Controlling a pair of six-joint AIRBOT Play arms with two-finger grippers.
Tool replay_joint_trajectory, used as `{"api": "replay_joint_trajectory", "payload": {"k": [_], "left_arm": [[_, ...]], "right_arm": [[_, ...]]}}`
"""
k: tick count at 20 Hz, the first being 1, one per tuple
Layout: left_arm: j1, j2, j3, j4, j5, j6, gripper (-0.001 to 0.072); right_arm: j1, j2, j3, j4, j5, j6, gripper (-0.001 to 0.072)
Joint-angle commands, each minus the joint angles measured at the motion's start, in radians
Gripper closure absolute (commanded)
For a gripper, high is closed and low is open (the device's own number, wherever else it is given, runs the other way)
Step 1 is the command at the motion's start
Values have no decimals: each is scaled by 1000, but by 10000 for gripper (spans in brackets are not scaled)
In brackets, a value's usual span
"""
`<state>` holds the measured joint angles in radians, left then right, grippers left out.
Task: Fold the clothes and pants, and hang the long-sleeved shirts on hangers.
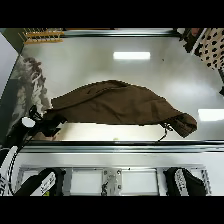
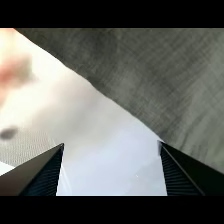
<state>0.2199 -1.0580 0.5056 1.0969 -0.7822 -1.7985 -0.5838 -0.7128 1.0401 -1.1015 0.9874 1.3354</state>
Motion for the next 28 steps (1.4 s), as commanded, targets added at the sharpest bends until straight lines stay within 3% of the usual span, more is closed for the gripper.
{"api": "replay_joint_trajectory", "payload": {"k": [1, 5, 6, 7, 10, 16, 17, 19, 20, 28], "left_arm": [[-53, -100, 37, -25, 74, 3, 77], [-137, -251, 163, -25, 87, 2, 80], [-149, -280, 193, -24, 87, 2, 159], [-154, -304, 219, -24, 87, 2, 329], [-150, -336, 274, -16, 102, 3, 702], [-100, -269, 343, -16, 76, 88, 702], [-92, -248, 343, -16, 78, 100, 702], [-89, -212, 343, -14, 76, 141, 702], [-89, -200, 343, -14, 75, 163, 702], [-92, -176, 341, -15, 75, 191, 702]], "right_arm": [[0, 0, 0, 14, 8, 0, 691], [0, 0, 0, 14, 17, 0, 691], [0, 0, 0, 14, 17, 0, 691], [0, 0, 0, 14, 21, 0, 691], [0, -6, 0, 11, 64, 0, 691], [-1, -99, -1, -51, 259, 3, 682], [-1, -123, -3, -51, 287, 49, 623], [-3, -178, -21, -68, 317, 203, 135], [-3, -209, -38, -84, 324, 278, 101], [-3, -356, -156, -110, 282, 685, 101]]}}
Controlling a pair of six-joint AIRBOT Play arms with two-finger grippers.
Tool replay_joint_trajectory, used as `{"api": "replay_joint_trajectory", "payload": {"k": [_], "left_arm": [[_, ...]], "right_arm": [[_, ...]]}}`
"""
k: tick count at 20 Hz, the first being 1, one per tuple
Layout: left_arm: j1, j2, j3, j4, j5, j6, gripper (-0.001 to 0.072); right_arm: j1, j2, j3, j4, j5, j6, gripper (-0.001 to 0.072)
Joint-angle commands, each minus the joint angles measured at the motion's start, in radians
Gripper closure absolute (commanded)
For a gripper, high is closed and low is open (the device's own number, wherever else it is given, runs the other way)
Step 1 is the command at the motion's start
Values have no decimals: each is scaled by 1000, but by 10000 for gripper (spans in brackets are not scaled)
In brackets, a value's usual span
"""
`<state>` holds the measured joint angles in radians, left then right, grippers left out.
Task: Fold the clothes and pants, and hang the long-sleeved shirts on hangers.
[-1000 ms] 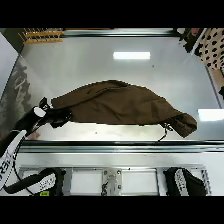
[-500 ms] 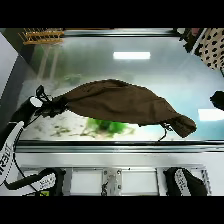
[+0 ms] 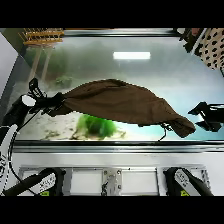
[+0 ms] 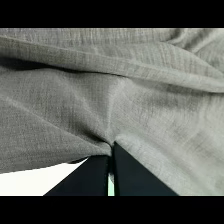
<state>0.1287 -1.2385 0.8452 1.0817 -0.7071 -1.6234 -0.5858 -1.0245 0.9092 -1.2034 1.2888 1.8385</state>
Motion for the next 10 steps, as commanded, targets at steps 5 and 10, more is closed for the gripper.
{"api": "replay_joint_trajectory", "payload": {"k": [5, 10], "left_arm": [[-2, 4, 1, 0, -2, 31, 702], [-2, 4, 1, 0, -19, 45, 702]], "right_arm": [[-1, -78, -26, -13, -33, 345, 102], [0, -138, -26, -35, -33, 354, 102]]}}
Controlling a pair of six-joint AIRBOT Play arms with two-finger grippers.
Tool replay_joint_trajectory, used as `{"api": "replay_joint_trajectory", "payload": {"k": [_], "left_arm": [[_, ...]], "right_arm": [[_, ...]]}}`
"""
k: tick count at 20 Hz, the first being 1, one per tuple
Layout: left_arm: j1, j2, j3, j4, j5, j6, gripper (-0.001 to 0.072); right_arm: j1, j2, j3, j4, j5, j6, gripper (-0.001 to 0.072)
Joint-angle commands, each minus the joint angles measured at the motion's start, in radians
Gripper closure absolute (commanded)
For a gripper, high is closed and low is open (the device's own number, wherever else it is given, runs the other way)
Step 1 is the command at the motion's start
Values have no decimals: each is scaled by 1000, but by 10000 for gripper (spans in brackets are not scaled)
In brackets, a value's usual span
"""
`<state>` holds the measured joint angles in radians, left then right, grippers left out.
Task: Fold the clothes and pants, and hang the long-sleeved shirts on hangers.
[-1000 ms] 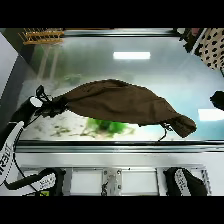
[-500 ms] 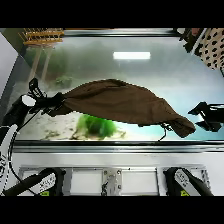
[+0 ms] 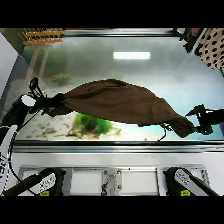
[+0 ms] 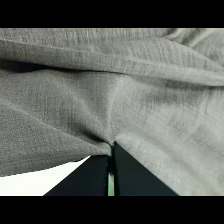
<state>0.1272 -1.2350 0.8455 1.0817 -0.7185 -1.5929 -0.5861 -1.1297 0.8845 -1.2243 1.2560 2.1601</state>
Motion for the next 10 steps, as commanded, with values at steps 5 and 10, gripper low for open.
{"api": "replay_joint_trajectory", "payload": {"k": [5, 10], "left_arm": [[0, 1, 1, 0, -3, 19, 702], [0, -4, 34, 1, 13, 20, 702]], "right_arm": [[0, -91, -1, -42, -32, -17, 246], [0, -113, 24, -53, -66, -141, 692]]}}
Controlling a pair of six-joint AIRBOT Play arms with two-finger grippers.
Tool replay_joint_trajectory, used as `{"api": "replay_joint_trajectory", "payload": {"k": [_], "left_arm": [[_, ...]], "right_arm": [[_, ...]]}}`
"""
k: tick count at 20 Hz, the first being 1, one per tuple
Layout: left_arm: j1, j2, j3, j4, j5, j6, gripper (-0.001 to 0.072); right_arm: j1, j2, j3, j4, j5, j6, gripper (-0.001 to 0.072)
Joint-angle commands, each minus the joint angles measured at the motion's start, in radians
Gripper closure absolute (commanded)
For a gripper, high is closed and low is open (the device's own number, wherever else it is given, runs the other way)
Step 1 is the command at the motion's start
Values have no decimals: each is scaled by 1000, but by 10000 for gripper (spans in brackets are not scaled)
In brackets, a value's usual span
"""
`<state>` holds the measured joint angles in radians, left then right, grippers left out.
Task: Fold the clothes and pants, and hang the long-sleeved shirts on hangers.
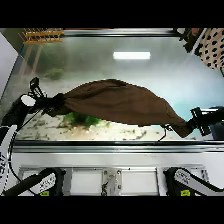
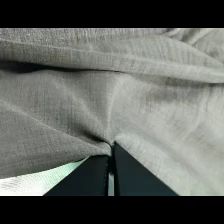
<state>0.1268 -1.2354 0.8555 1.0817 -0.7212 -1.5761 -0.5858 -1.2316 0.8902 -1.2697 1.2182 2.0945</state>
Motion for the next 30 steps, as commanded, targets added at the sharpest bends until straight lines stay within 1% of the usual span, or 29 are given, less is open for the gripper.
{"api": "replay_joint_trajectory", "payload": {"k": [1, 3, 4, 6, 8, 10, 12, 14, 15, 17, 19, 22, 24, 26, 28, 30], "left_arm": [[1, -17, 79, 0, 15, 25, 703], [1, -59, 261, -1, -8, 79, 703], [1, -85, 379, 0, -32, 89, 703], [1, -135, 635, 0, -72, 89, 703], [1, -167, 845, 2, -109, 89, 703], [1, -175, 967, 43, -182, 92, 703], [0, -151, 967, 133, -272, 80, 704], [1, -82, 828, 239, -323, 76, 703], [1, -32, 713, 294, -328, 77, 703], [4, 87, 450, 365, -334, 77, 703], [15, 206, 193, 389, -370, 77, 702], [51, 353, -128, 391, -443, 80, 702], [84, 433, -287, 390, -449, 80, 702], [104, 503, -390, 384, -450, 80, 702], [105, 565, -436, 383, -455, 80, 702], [105, 620, -436, 382, -454, 81, 702]], "right_arm": [[1, -11, 62, 0, -39, -110, 692], [3, -13, 216, 32, -40, -184, 693], [4, -13, 314, 53, -40, -224, 693], [8, -11, 529, 85, -32, -307, 693], [19, -9, 705, 85, 6, -388, 693], [43, 13, 780, 79, 32, -446, 693], [83, 58, 764, 10, 38, -502, 694], [127, 120, 668, -123, 48, -521, 694], [140, 163, 581, -155, 48, -541, 694], [137, 258, 367, -172, 61, -575, 694], [137, 351, 142, -239, 92, -585, 693], [136, 452, -136, -369, 111, -584, 692], [137, 473, -238, -396, 111, -584, 692], [137, 466, -279, -396, 110, -584, 692], [137, 454, -280, -406, 110, -584, 691], [137, 454, -280, -436, 115, -584, 691]]}}
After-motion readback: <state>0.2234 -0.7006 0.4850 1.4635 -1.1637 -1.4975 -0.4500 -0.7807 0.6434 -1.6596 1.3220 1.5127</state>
